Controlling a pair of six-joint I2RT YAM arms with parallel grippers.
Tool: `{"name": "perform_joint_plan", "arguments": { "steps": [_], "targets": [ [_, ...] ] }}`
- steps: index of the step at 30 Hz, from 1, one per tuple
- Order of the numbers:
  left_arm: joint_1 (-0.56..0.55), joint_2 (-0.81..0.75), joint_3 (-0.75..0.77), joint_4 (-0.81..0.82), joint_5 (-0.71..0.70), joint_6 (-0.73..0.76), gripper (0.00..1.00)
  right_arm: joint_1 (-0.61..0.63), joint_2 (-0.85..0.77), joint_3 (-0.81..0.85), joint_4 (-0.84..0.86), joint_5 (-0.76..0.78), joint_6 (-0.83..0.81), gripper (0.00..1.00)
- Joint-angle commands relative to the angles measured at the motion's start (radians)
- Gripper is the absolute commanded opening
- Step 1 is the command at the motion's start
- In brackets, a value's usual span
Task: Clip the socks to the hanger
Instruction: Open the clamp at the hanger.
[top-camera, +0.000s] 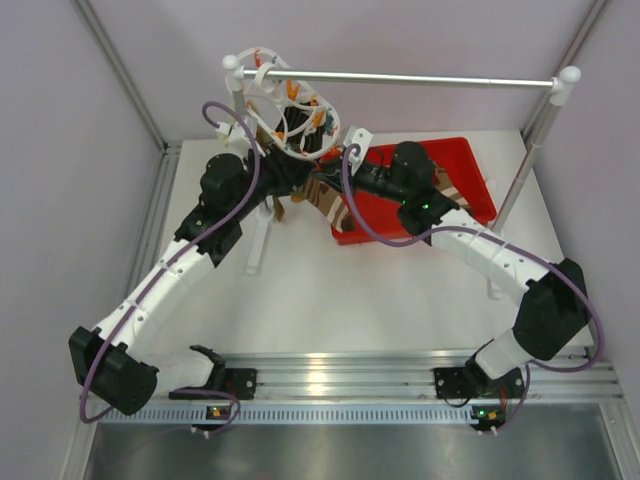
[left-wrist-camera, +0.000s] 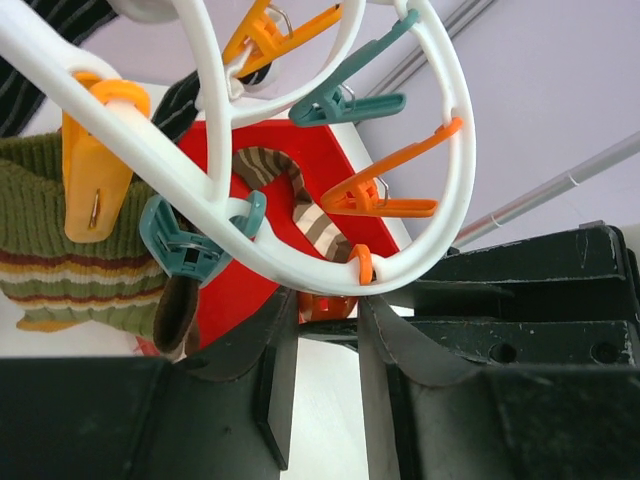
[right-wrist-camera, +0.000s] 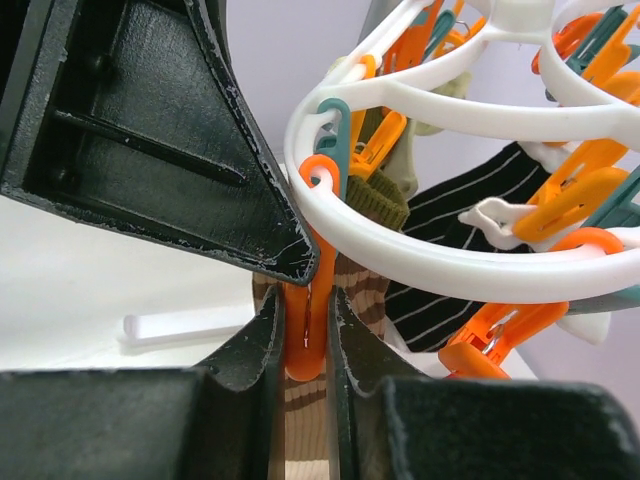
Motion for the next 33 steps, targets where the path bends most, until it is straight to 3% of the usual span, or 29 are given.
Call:
{"name": "perform_joint_plan", "arguments": {
  "steps": [1, 9, 15, 18, 22, 23, 25, 26, 29, 33],
  "targets": [
    [-0.002, 0.008, 0.028, 0.084, -0.044, -0.090, 0.32, 0.057, -0.050, -0.032, 0.046, 0.021, -0.075, 0.00],
    [0.002, 0.007, 0.005, 0.132, -0.073, -0.132, 0.43, 0.077, -0.064, -0.057, 0.057, 0.036, -0.088, 0.00],
    [0.013, 0.010, -0.015, 0.173, -0.075, -0.127, 0.42, 0.077, -0.064, -0.054, 0.052, -0.001, -0.059, 0.00],
    [0.019, 0.011, -0.012, 0.178, -0.075, -0.128, 0.36, 0.077, -0.064, -0.054, 0.049, -0.003, -0.065, 0.00],
    [0.030, 0.017, -0.008, 0.182, -0.052, -0.122, 0.07, 0.077, -0.064, -0.038, 0.014, -0.005, -0.083, 0.00],
    [0.031, 0.020, -0.006, 0.178, -0.047, -0.119, 0.00, 0.074, -0.064, -0.037, -0.017, -0.001, -0.085, 0.05],
    [0.033, 0.024, -0.005, 0.169, -0.029, -0.112, 0.00, 0.063, -0.070, -0.035, -0.031, 0.017, -0.065, 0.16],
    [0.033, 0.024, -0.006, 0.162, -0.023, -0.110, 0.00, 0.040, -0.073, -0.038, -0.032, 0.018, -0.051, 0.30],
    [0.034, 0.022, -0.011, 0.155, -0.006, -0.101, 0.00, -0.027, -0.093, -0.054, -0.052, -0.009, 0.003, 0.51],
    [0.036, 0.019, -0.023, 0.159, 0.003, -0.087, 0.00, -0.105, -0.138, -0.115, -0.087, -0.021, 0.052, 0.62]
  ]
}}
